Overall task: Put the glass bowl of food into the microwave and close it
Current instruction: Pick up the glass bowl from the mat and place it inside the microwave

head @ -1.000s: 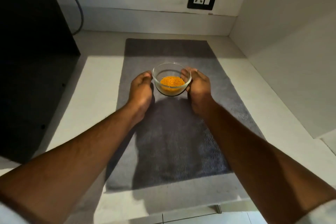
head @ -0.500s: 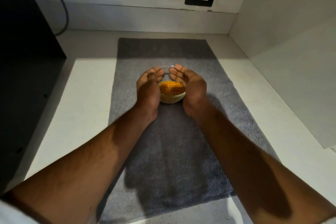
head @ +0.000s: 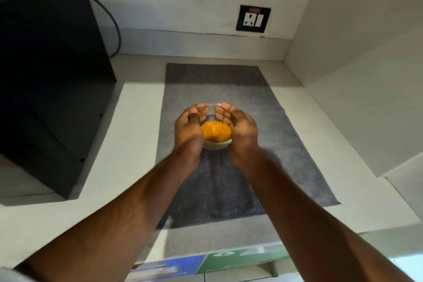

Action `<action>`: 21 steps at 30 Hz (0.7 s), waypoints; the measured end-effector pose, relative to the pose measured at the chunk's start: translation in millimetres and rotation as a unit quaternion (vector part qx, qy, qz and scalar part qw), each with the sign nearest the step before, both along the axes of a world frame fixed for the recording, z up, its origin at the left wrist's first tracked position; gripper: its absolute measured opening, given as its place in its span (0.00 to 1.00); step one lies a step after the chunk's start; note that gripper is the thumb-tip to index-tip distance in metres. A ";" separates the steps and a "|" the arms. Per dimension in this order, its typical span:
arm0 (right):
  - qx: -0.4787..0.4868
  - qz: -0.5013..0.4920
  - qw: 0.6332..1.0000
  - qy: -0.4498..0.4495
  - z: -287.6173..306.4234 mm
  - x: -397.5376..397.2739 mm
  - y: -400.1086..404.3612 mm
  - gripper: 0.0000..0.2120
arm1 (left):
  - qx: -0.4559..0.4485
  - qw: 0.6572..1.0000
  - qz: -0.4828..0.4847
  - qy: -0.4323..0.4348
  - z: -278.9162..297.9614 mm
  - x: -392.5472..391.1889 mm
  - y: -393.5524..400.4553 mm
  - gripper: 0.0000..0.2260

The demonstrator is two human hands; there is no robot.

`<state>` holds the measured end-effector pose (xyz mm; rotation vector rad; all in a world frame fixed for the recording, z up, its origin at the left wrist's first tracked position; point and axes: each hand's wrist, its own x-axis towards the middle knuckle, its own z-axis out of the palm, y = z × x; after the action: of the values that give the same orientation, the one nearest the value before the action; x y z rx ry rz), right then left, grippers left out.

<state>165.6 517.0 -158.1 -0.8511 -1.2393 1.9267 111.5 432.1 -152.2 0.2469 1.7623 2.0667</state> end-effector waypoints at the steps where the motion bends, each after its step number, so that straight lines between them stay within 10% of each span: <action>1: -0.005 -0.005 1.000 0.004 9.5 3.5 -8.6 0.14 | -0.007 1.000 -0.004 -0.002 7.0 4.2 -3.7 0.12; 21: -0.015 0.016 1.000 0.004 101.0 156.9 -161.6 0.12 | -0.025 1.000 -0.012 -0.005 122.8 158.2 -167.0 0.13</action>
<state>322.5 355.4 -57.1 -0.8425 -1.2279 1.9764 269.7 265.1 -29.4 0.2426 1.7944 2.0003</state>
